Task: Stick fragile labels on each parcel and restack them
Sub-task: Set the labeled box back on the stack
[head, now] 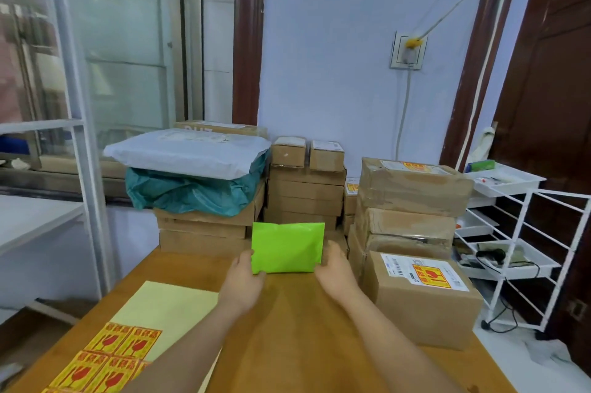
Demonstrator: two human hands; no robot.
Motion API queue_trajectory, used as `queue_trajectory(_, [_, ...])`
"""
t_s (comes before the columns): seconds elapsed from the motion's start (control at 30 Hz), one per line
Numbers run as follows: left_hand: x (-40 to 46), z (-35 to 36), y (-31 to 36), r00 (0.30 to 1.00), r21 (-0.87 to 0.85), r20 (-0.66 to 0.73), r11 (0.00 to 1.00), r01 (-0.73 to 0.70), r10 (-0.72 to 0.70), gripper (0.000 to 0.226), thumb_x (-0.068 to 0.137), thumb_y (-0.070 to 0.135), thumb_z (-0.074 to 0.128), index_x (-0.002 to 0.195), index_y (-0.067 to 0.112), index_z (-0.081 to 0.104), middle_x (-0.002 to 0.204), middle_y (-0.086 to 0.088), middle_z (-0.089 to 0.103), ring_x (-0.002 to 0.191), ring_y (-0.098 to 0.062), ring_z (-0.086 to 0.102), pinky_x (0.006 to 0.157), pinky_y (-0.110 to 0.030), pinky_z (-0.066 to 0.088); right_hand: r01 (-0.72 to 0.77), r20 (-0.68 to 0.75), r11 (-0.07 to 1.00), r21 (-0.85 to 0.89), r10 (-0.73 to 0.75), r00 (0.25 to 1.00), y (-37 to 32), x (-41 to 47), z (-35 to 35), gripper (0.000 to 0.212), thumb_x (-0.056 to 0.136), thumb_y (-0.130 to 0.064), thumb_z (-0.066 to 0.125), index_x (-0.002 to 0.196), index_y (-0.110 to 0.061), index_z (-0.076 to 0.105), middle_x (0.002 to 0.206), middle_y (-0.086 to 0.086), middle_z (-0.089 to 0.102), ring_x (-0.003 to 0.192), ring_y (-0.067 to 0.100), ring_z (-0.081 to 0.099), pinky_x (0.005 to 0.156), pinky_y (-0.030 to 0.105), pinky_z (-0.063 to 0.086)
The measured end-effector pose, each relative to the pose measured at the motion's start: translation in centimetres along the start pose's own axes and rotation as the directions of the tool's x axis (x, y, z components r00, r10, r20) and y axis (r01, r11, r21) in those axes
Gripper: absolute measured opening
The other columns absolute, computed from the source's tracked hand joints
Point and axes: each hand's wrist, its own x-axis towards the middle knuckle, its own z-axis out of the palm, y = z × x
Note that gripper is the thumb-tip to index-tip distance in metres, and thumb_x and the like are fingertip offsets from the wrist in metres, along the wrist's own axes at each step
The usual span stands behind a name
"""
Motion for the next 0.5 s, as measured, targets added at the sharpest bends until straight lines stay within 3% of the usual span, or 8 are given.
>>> queue_trajectory(0.17, [2.0,-0.5,0.2,1.0,-0.032,0.004,0.999,0.003,-0.003,0.054,0.089,0.012,0.055,0.14,0.01,0.036,0.134,-0.014,0.046,0.123,-0.028,0.046,0.095,-0.029,0.036,-0.072,-0.062,0.981,0.179,0.085,0.994,-0.4,3.6,0.1,0.068,0.079,-0.014,0.055,0.143,-0.004,0.032,0.14,0.016,0.046,0.125,0.029,0.047,0.103,0.035,0.04])
queue_trajectory(0.3, [2.7,-0.6,0.9,1.0,-0.034,0.001,0.999,0.002,-0.002,0.057,0.091,0.014,0.053,0.143,0.012,0.03,0.138,-0.012,0.042,0.124,-0.027,0.045,0.094,-0.03,0.037,-0.08,-0.075,0.974,0.214,0.098,0.992,-1.3,5.2,-0.6,0.072,0.087,-0.005,0.053,0.15,-0.007,0.018,0.145,0.018,0.037,0.133,0.03,0.039,0.108,0.036,0.034])
queue_trajectory(0.4, [2.9,-0.7,1.1,1.0,-0.033,0.003,0.999,0.021,-0.021,0.056,0.091,0.014,0.053,0.142,0.012,0.031,0.137,-0.012,0.042,0.122,-0.027,0.047,0.094,-0.03,0.037,-0.063,-0.06,0.99,0.129,0.071,0.996,-1.4,6.2,-0.7,0.076,0.088,-0.009,0.052,0.152,-0.021,0.013,0.148,0.017,0.029,0.131,0.033,0.038,0.108,0.038,0.034])
queue_trajectory(0.5, [2.9,-0.9,1.0,0.999,-0.022,0.01,0.999,0.034,-0.033,0.054,0.09,0.014,0.053,0.14,0.01,0.033,0.137,-0.012,0.042,0.122,-0.027,0.047,0.094,-0.029,0.038,0.033,0.052,0.979,-0.2,-0.023,0.998,-1.6,6.6,-0.5,0.085,0.086,-0.014,0.056,0.152,-0.036,0.007,0.157,0.006,0.007,0.137,0.033,0.022,0.11,0.041,0.028])
